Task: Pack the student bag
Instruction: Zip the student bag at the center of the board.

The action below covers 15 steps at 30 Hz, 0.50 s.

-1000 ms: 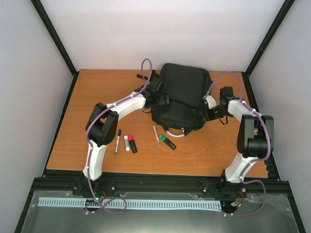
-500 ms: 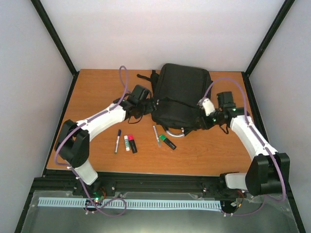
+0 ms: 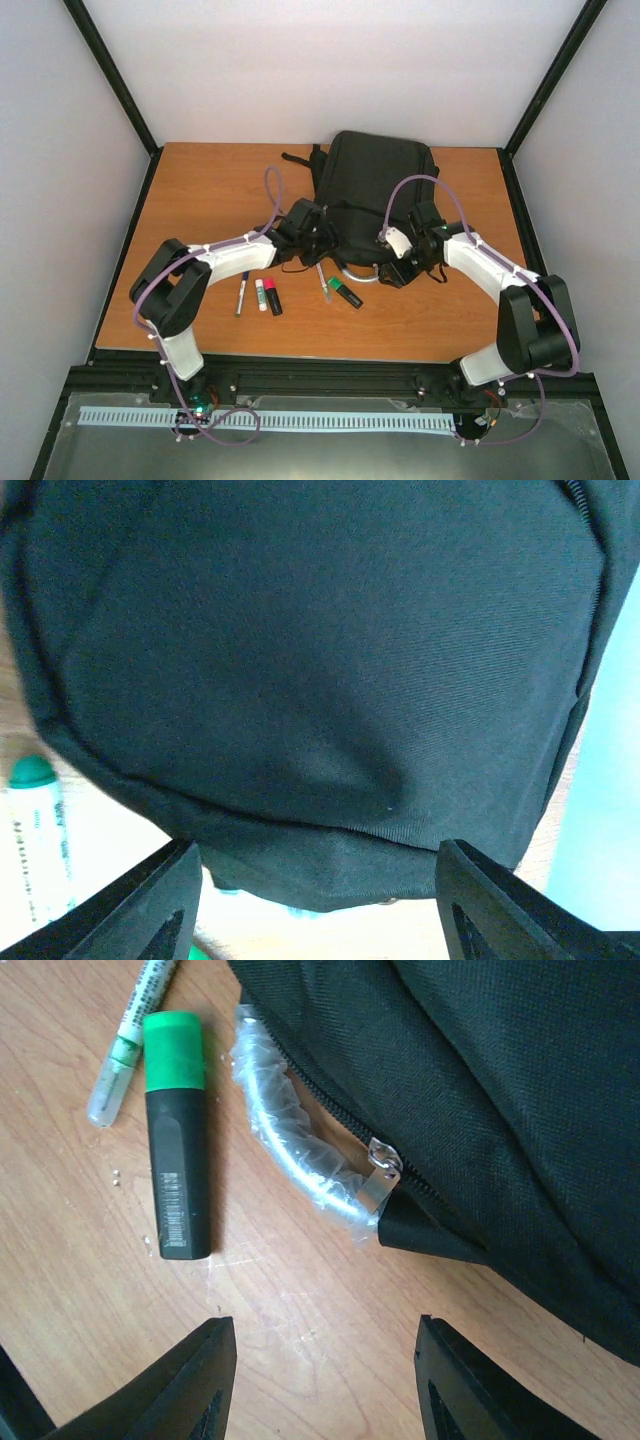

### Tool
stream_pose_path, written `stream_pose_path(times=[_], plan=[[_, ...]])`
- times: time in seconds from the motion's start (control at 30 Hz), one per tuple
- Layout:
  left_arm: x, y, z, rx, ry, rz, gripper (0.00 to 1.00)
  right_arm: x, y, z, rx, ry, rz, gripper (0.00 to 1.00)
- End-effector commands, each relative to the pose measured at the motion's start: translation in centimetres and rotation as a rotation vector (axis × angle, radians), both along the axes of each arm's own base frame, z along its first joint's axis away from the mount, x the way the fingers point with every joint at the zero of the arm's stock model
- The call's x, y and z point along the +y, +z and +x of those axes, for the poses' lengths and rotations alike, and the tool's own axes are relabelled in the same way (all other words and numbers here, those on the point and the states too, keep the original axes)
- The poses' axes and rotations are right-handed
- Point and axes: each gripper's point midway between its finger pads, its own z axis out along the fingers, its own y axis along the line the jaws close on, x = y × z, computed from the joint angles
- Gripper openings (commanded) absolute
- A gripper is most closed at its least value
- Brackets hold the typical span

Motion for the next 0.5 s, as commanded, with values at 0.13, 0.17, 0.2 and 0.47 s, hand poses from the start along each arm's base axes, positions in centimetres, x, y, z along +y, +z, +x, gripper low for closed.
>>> stream_pose_path(times=[0.13, 0.17, 0.2, 0.47], plan=[[-3.7, -0.5, 0.6, 0.064, 0.008, -0.102, 0.58, 0.6, -2.0, 1.0, 0.026, -0.034, 0.001, 0.50], [-3.8, -0.6, 0.8, 0.066, 0.009, -0.107, 0.55, 0.6, -2.3, 1.0, 0.028, -0.037, 0.000, 0.50], [-4.1, -0.7, 0.8, 0.070, 0.007, -0.110, 0.52, 0.6, -2.7, 1.2, 0.028, -0.042, -0.004, 0.50], [-5.5, 0.8, 0.9, 0.066, -0.013, -0.165, 0.09, 0.1, -3.2, 3.8, -0.032, -0.124, -0.044, 0.50]])
